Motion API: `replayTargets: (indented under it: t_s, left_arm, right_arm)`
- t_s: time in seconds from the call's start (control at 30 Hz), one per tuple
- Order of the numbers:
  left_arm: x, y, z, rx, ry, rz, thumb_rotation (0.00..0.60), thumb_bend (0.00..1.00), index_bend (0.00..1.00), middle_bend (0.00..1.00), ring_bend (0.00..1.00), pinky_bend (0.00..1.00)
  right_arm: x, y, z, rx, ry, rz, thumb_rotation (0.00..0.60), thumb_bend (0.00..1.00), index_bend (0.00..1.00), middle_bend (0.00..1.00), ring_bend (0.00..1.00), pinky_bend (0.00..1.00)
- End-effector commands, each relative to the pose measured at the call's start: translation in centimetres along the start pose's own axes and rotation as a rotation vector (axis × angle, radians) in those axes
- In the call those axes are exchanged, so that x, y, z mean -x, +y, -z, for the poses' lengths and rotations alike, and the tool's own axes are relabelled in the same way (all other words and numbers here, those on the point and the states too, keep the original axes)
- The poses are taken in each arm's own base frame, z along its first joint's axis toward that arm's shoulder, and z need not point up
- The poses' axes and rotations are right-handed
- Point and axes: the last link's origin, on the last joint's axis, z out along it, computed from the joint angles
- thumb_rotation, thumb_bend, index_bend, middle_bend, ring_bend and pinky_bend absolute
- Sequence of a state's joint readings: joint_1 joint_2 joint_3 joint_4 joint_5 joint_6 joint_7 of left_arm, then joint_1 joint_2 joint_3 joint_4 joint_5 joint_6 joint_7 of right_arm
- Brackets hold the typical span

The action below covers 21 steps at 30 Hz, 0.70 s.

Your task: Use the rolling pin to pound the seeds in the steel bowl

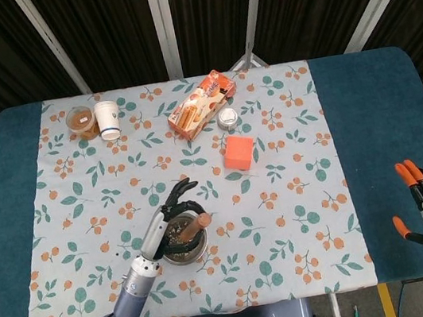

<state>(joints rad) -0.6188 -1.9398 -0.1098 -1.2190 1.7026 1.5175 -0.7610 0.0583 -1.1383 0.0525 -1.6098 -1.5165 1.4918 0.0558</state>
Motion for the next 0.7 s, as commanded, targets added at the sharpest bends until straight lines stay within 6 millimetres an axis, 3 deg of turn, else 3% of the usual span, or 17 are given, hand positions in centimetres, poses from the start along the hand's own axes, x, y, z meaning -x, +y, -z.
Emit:
replayTargets:
  t_s: [0.03,0.7]
  left_arm:
    - [0.0,0.7,-0.3,0.019,0.001,-0.008,0.600,0.77,0.64,0.64,0.12,0.03]
    - [-1.5,1.5,-0.2,0.004,0.027,-0.049,0.600,0.76,0.64,0.64,0.12,0.03]
  right_arm:
    - [0.0,0.0,0.1,-0.002,-0.001,-0.001,0.600,0.37,0.00,0.00,0.00,0.00]
    - [0.0,-0.1,0.1,-0.007,-0.002,0.003,0.600,0.37,0.00,0.00,0.00,0.00]
